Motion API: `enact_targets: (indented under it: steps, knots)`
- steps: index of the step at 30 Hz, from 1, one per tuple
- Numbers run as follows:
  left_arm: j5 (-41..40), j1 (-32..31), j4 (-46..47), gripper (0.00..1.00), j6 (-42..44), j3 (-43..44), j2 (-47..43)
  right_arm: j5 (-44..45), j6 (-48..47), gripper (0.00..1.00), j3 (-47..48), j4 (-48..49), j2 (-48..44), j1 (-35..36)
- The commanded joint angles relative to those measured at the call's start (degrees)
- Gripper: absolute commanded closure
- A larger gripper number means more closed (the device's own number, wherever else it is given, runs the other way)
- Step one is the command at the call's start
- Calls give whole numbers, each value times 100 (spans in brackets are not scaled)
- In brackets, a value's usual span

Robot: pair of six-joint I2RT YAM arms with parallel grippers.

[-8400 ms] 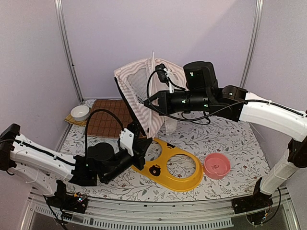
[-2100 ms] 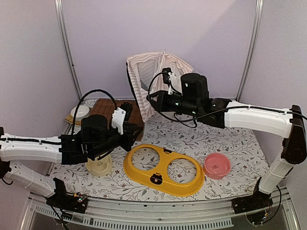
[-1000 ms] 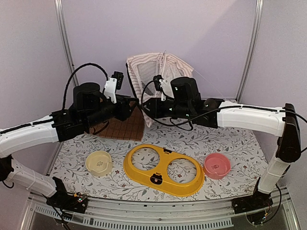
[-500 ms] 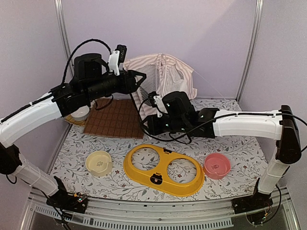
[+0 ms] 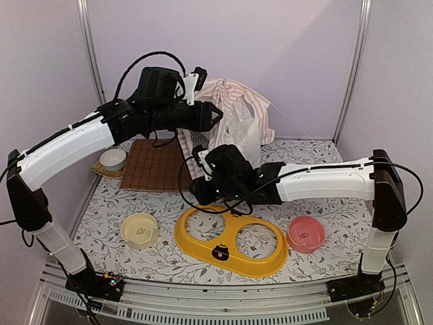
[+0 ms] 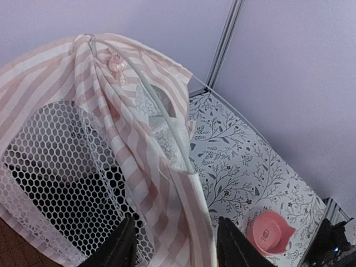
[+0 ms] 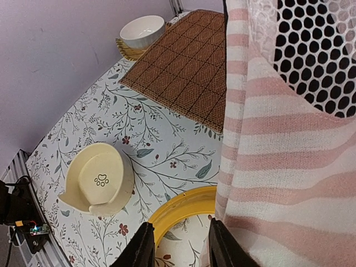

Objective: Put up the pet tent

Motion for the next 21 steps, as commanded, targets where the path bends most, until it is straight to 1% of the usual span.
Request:
enact_targets:
  steps: [1,5,7,10,13,14,16,21]
  knots:
    - [-360,-178,-458,52,160,202,111,111,-88,65,309,-113,188,52]
    - [-515,-239,-505,56,202,267,232,142,-126,65,413,-171,270,73]
    - [-533,-262,-511,62,231,305,309,167,-148,65,457,-202,297,87]
    - [-619,-279,-510,75,289,378,416,200,-182,65,490,-247,320,104]
    - [-941,-316,-516,96,403,415,450,231,-201,64,476,-302,284,121]
    - [-1052,-333,-476,100,473,386,408,241,-211,63,466,-325,252,123]
    - [-1187,-374,-286,100,615,240,264,243,-249,59,414,-349,139,123]
    - [-1419,-563,740,100,1100,-500,-464,180,-434,44,125,-232,-427,144]
